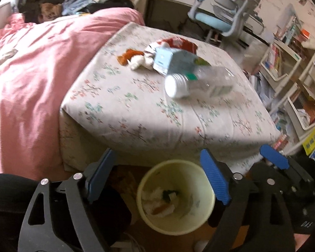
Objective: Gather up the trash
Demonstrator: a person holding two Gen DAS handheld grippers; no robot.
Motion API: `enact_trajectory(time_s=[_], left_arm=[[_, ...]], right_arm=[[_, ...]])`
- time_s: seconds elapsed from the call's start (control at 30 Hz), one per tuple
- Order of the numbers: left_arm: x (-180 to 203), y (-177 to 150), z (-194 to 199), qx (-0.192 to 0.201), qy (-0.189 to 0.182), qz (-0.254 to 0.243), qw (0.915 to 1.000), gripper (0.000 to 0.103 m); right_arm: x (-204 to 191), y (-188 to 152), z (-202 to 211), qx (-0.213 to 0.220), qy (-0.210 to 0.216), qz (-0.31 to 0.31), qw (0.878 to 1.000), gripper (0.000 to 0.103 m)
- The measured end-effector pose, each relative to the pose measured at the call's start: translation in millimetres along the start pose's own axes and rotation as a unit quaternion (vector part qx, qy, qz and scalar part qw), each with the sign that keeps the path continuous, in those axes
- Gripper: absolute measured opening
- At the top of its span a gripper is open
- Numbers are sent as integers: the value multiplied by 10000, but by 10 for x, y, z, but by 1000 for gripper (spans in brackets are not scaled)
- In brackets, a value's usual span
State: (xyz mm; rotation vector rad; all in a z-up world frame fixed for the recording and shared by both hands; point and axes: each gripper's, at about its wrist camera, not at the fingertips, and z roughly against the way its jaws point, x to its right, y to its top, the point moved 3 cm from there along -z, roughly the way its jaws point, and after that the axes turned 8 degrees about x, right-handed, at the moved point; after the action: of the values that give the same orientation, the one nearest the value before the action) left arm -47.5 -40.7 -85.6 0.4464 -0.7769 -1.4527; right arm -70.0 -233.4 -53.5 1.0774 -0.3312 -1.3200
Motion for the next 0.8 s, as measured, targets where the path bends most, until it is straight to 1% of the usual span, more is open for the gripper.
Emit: enact_trajectory(time_s=[0.23,0.8], left_arm=[[-88,36,4,32,92,138,9999,84],[-96,32,-26,25,162,208,9996,88]], right_arm=[[-43,-41,-64,-96,15,87,9999,82],[-50,-74,-103,-160,-5,77,9998,85]])
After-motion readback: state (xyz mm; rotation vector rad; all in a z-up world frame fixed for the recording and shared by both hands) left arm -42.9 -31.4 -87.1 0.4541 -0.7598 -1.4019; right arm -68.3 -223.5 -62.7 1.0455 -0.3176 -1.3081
